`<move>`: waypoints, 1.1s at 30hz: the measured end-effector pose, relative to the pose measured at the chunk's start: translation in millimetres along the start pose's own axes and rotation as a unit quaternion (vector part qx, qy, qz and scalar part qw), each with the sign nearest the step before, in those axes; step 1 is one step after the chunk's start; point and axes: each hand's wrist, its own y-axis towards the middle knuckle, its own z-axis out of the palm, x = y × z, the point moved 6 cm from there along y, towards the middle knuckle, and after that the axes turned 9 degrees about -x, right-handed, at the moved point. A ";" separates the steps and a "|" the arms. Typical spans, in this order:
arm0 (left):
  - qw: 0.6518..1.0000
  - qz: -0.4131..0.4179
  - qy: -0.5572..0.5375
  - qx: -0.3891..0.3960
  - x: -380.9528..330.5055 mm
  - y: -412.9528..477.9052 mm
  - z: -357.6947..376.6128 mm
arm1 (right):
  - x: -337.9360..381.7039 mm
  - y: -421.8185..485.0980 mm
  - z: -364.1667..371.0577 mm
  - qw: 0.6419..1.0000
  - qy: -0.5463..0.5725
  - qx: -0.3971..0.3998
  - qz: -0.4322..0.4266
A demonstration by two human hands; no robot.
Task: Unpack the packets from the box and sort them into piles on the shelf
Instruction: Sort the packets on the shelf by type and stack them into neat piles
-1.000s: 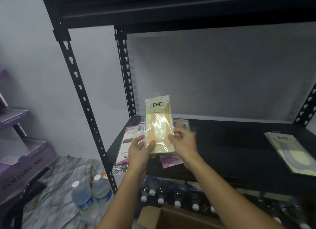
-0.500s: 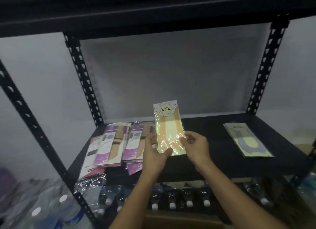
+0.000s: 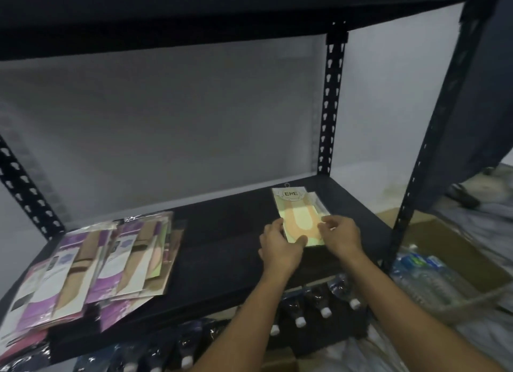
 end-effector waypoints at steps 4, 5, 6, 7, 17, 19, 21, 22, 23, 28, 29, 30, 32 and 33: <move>0.996 0.020 0.081 0.021 -3.2 3.0 36.1 | -22.0 26.4 -10.1 1.000 -0.019 -0.009 0.012; 0.995 0.022 0.097 0.023 -2.6 4.5 42.7 | -25.6 30.7 -10.4 1.000 -0.025 -0.009 0.013; 0.993 0.025 0.112 0.022 -2.0 6.0 47.6 | -28.0 34.3 -10.1 0.999 -0.031 -0.009 0.011; 0.991 0.028 0.127 0.018 -1.4 7.8 51.4 | -29.4 37.3 -9.3 0.999 -0.036 -0.009 0.009; 0.966 0.085 0.243 -0.017 6.6 11.5 68.8 | -36.4 51.8 1.1 0.998 -0.055 0.005 -0.027; 0.966 0.088 0.242 -0.023 8.1 10.6 69.3 | -38.0 51.6 0.8 0.998 -0.050 0.009 -0.023; 0.968 0.079 0.239 -0.013 8.4 12.4 69.0 | -36.2 51.5 -1.2 0.999 -0.043 0.009 -0.022; 0.970 0.070 0.232 -0.002 8.4 13.6 67.8 | -33.8 50.7 -3.3 0.999 -0.037 0.004 -0.022; 0.974 0.061 0.216 0.009 8.7 14.6 65.4 | -30.4 49.4 -5.5 0.999 -0.032 -0.007 -0.027; 0.995 0.043 0.092 -0.003 15.0 23.2 10.8 | 4.2 18.2 1.8 0.993 -0.026 -0.051 -0.099; 0.996 0.045 0.081 -0.014 18.8 25.6 -5.3 | 12.3 8.0 8.1 0.992 -0.023 -0.048 -0.112; 0.996 0.043 0.073 -0.030 24.5 28.0 -25.7 | 21.8 -3.9 18.0 0.991 -0.014 -0.039 -0.125; 0.995 0.037 0.066 -0.070 36.9 32.0 -70.4 | 41.2 -30.8 42.0 0.989 -0.008 -0.007 -0.147; 0.992 0.037 0.072 -0.092 42.6 33.0 -93.4 | 50.1 -45.1 56.0 0.988 -0.015 0.013 -0.156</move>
